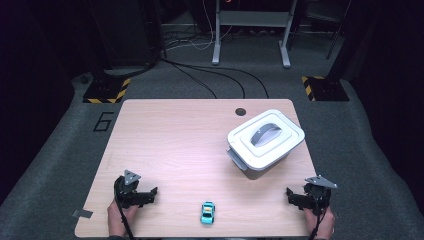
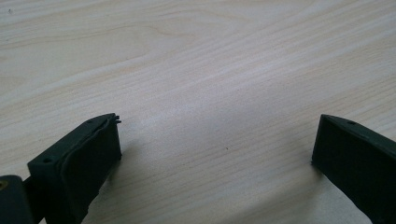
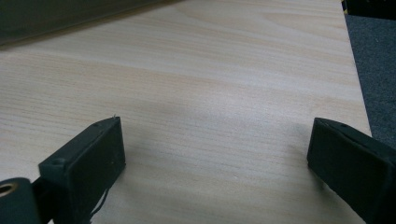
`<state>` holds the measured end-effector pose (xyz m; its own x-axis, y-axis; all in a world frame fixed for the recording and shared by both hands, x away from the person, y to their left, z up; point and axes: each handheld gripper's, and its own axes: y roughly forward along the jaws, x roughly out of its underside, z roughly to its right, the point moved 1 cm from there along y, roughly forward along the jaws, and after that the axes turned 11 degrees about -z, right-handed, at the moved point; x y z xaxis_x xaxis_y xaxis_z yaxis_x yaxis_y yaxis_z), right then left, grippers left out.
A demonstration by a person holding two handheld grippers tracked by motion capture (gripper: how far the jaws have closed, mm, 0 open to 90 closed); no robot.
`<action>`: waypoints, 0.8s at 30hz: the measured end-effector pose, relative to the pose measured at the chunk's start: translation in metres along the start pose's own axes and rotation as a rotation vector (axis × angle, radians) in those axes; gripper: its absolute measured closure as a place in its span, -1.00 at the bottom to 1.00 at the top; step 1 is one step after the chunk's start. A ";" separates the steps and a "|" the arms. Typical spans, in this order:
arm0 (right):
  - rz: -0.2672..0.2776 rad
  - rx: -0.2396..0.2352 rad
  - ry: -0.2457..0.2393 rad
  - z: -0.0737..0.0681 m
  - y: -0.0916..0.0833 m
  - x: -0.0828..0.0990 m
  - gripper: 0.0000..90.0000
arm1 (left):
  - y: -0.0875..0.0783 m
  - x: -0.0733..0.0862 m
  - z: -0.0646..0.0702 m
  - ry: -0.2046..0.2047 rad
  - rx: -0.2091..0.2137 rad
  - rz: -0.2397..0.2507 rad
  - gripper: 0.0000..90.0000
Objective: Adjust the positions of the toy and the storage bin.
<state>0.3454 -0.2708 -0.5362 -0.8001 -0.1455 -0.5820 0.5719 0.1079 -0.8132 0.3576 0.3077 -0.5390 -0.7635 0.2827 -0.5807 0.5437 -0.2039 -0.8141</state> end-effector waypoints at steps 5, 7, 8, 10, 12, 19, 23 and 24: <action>0.000 0.000 0.000 0.000 0.000 0.000 -0.92 | 0.000 0.000 0.000 0.000 0.000 0.000 -0.98; 0.000 0.000 0.000 0.000 0.000 0.000 -0.92 | 0.000 0.000 0.000 0.000 0.000 0.000 -0.98; 0.000 0.000 0.000 0.000 0.000 0.000 -0.92 | 0.000 0.000 0.000 0.000 0.000 0.000 -0.98; 0.000 0.000 0.000 0.000 0.000 0.000 -0.92 | 0.000 0.000 0.000 0.000 0.000 0.000 -0.98; 0.000 0.000 0.000 0.000 0.000 0.000 -0.92 | 0.000 0.000 0.000 0.006 0.000 -0.006 -0.98; 0.000 0.000 0.000 0.000 0.000 0.000 -0.92 | -0.001 0.000 0.000 0.007 -0.005 -0.007 -0.98; -0.002 -0.005 -0.007 0.000 0.000 0.000 -0.92 | -0.001 0.000 0.000 0.008 -0.005 -0.007 -0.98; -0.002 -0.005 -0.007 0.000 0.000 0.000 -0.92 | -0.001 0.000 0.000 0.008 -0.005 -0.007 -0.98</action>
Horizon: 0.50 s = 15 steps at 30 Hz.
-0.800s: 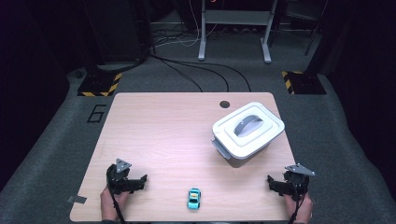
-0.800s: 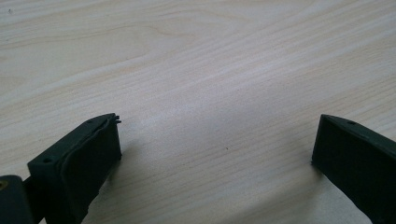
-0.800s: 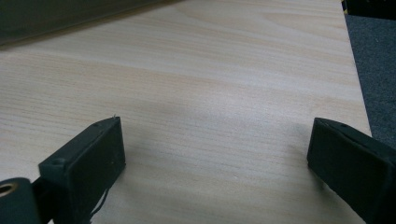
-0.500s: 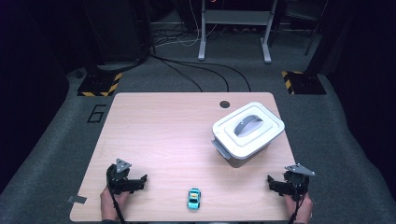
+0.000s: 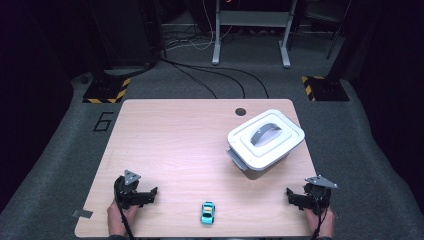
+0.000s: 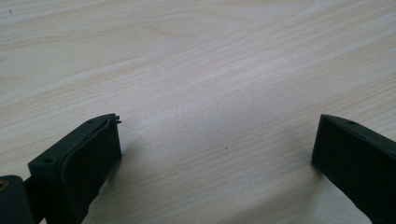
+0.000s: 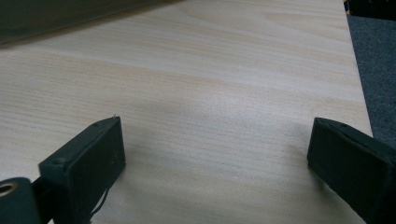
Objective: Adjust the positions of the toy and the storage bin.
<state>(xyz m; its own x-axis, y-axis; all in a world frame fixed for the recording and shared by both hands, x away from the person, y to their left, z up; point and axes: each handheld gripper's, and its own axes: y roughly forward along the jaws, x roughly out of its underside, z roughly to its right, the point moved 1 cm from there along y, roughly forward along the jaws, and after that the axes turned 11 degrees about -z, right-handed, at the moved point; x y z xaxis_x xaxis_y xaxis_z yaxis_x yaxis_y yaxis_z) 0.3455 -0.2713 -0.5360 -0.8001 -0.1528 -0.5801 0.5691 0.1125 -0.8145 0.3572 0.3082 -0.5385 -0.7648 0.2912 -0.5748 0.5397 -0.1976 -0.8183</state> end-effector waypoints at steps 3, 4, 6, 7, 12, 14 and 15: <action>0.000 -0.001 -0.005 0.000 0.000 0.000 -0.93 | 0.000 0.000 0.000 0.000 -0.001 0.000 -0.97; 0.000 -0.001 -0.005 0.000 0.000 0.000 -0.93 | 0.000 0.000 0.000 0.000 -0.001 0.000 -0.97; -0.003 -0.003 -0.010 0.000 0.000 0.000 -0.95 | 0.000 0.000 0.000 0.000 -0.001 0.000 -0.97; -0.020 -0.008 -0.017 -0.001 0.000 -0.001 -1.00 | 0.000 0.000 0.000 0.000 0.000 0.000 -0.97; -0.065 -0.023 -0.030 -0.003 -0.001 -0.004 -1.00 | 0.000 0.000 0.000 -0.005 -0.003 0.000 -0.98; -0.088 -0.039 -0.047 -0.005 -0.002 -0.006 -1.00 | 0.000 0.000 0.001 -0.010 -0.001 0.001 -0.98; -0.090 -0.058 -0.065 -0.008 -0.002 -0.007 -1.00 | 0.000 0.000 0.001 -0.011 -0.002 0.002 -0.98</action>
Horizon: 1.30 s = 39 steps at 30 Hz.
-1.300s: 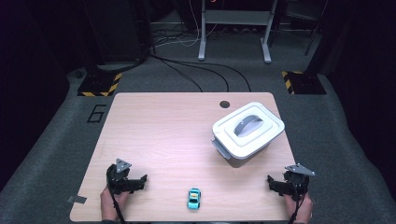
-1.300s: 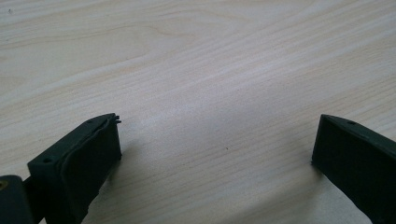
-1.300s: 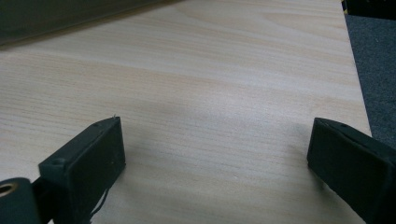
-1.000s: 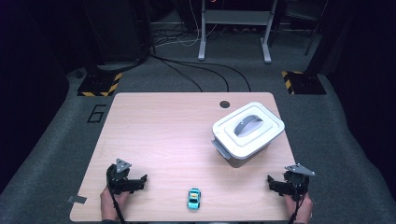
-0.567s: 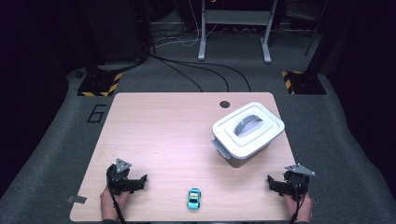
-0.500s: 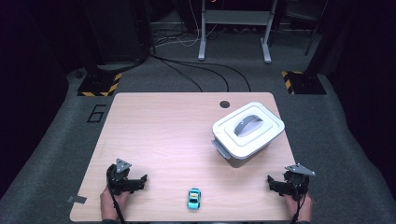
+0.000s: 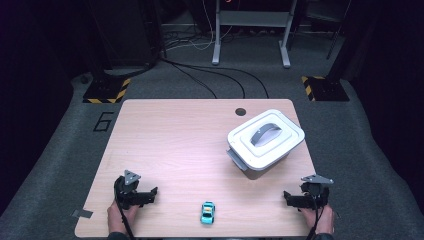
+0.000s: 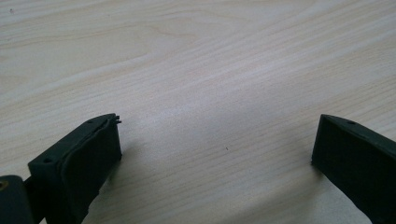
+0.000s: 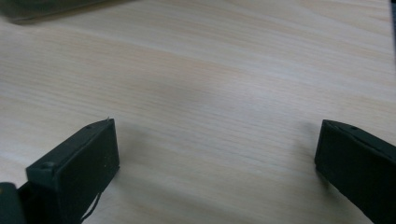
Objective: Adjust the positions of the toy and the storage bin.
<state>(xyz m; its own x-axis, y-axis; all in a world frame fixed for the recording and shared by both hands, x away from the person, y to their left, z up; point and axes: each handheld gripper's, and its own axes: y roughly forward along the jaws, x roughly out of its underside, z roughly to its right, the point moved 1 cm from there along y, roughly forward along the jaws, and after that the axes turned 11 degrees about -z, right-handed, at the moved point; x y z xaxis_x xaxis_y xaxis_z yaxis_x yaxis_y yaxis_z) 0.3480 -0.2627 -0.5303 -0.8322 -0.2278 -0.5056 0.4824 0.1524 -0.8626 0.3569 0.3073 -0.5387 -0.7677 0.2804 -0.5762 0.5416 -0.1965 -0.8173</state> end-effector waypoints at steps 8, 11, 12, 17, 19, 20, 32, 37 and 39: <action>0.015 -0.037 -0.059 -0.023 -0.008 -0.003 -1.00 | 0.000 0.000 0.000 0.001 -0.002 -0.002 -0.97; 0.030 -0.048 -0.069 -0.031 -0.013 -0.004 -1.00 | 0.000 0.000 0.000 0.001 -0.002 -0.001 -0.97; 0.034 -0.055 -0.076 -0.034 -0.015 -0.004 -1.00 | 0.000 0.000 0.000 0.000 0.001 0.000 -0.97; 0.038 -0.079 -0.127 -0.054 -0.019 -0.005 -1.00 | 0.000 0.000 0.000 -0.002 0.001 -0.001 -0.97; 0.036 -0.100 -0.148 -0.064 -0.019 -0.005 -1.00 | 0.000 0.000 0.000 0.000 -0.002 -0.001 -0.97; 0.032 -0.104 -0.156 -0.067 -0.019 -0.004 -1.00 | 0.000 0.000 0.000 0.000 0.000 0.000 -0.97; 0.028 -0.153 -0.235 -0.098 -0.019 -0.003 -1.00 | 0.000 0.000 0.000 -0.003 0.001 0.000 -0.97; 0.018 -0.193 -0.268 -0.112 -0.018 -0.004 -1.00 | 0.000 0.000 0.001 -0.003 0.001 0.002 -0.97; 0.021 -0.201 -0.281 -0.119 -0.017 -0.004 -1.00 | 0.000 0.000 0.001 -0.003 0.001 0.002 -0.97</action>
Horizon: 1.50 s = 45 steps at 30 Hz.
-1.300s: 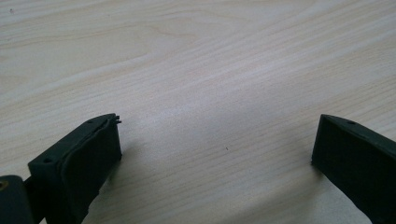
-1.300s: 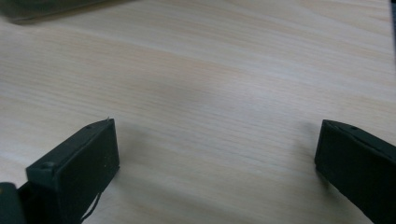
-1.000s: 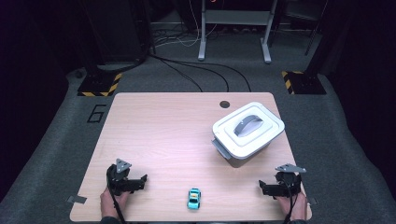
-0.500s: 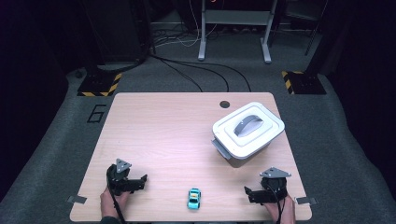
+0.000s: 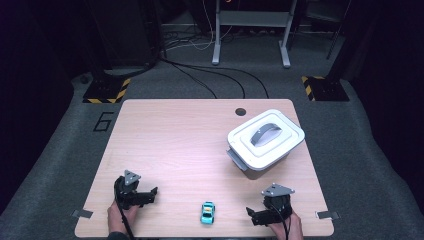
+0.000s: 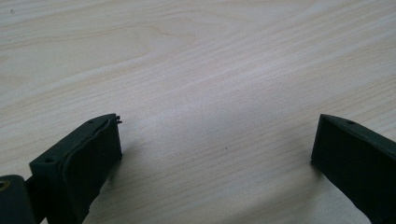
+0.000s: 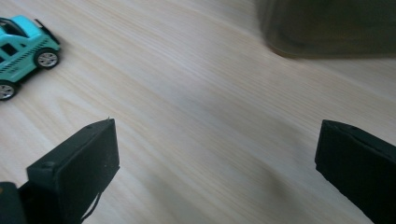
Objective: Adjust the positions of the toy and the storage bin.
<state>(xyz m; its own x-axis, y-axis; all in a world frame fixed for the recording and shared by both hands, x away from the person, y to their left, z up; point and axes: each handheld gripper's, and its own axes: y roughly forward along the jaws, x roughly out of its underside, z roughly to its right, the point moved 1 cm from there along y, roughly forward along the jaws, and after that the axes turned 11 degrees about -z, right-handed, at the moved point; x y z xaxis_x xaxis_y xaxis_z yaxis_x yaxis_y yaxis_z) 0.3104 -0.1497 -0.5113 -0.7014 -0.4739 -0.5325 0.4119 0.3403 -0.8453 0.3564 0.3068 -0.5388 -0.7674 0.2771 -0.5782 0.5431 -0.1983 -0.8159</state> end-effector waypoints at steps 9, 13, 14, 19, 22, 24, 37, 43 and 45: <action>-0.018 -0.032 -0.065 -0.022 0.009 -0.011 -1.00 | 0.000 0.000 0.000 0.000 0.000 0.000 -0.97; -0.015 -0.062 -0.098 -0.029 0.012 -0.016 -1.00 | 0.000 0.000 0.000 0.000 0.000 0.000 -0.97; -0.015 -0.065 -0.099 -0.032 0.013 -0.018 -1.00 | 0.000 0.000 0.000 0.000 0.000 0.000 -0.97; -0.025 -0.084 -0.135 -0.043 0.017 -0.024 -1.00 | 0.000 0.000 0.000 0.000 0.000 0.000 -0.97; -0.025 -0.107 -0.180 -0.053 0.022 -0.031 -1.00 | 0.000 0.000 0.000 0.000 0.000 0.000 -0.97; -0.036 -0.115 -0.205 -0.058 0.024 -0.035 -1.00 | 0.000 0.000 0.000 0.000 0.000 -0.003 -0.97; -0.072 -0.160 -0.341 -0.088 0.040 -0.053 -1.00 | 0.000 0.000 0.000 0.000 0.000 -0.003 -0.97; -0.072 -0.187 -0.398 -0.102 0.045 -0.057 -1.00 | 0.000 0.000 0.000 0.000 0.000 -0.003 -0.97; -0.082 -0.188 -0.423 -0.107 0.047 -0.058 -1.00 | 0.000 0.000 0.000 0.000 0.000 -0.003 -0.97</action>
<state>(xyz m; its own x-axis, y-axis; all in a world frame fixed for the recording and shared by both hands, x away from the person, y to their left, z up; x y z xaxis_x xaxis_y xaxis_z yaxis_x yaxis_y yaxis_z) 0.3080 -0.0193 -0.5157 -0.4121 -0.7818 -0.4679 0.2247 0.4104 -0.8838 0.3564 0.3069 -0.5386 -0.7689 0.2780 -0.5758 0.5409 -0.1975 -0.8176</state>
